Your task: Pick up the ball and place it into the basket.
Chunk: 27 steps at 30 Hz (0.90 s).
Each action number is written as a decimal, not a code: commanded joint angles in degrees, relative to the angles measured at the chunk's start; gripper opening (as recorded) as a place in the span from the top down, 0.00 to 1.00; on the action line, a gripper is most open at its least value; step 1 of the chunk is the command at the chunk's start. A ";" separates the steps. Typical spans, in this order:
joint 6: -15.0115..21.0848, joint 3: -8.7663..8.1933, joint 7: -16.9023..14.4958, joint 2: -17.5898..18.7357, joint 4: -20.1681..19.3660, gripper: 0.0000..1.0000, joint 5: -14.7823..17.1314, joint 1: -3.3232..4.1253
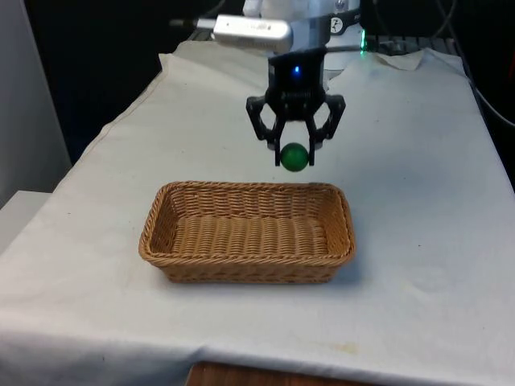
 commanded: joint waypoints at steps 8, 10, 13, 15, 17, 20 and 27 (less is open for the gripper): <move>-1.15 -1.15 -3.44 5.96 6.36 0.99 4.13 -1.72; -1.49 -1.60 -3.95 6.99 7.51 0.99 4.81 -1.89; -1.43 -1.83 -4.47 8.19 8.48 0.99 5.67 -2.01; -0.97 -1.95 -5.16 9.51 9.28 0.99 6.82 -2.06; -0.46 -1.89 -5.61 10.26 9.40 0.99 7.45 -2.01; -0.40 -2.23 -5.67 10.54 9.22 0.99 7.62 -1.66; 0.52 -2.01 -6.65 11.80 9.63 0.99 8.65 -1.60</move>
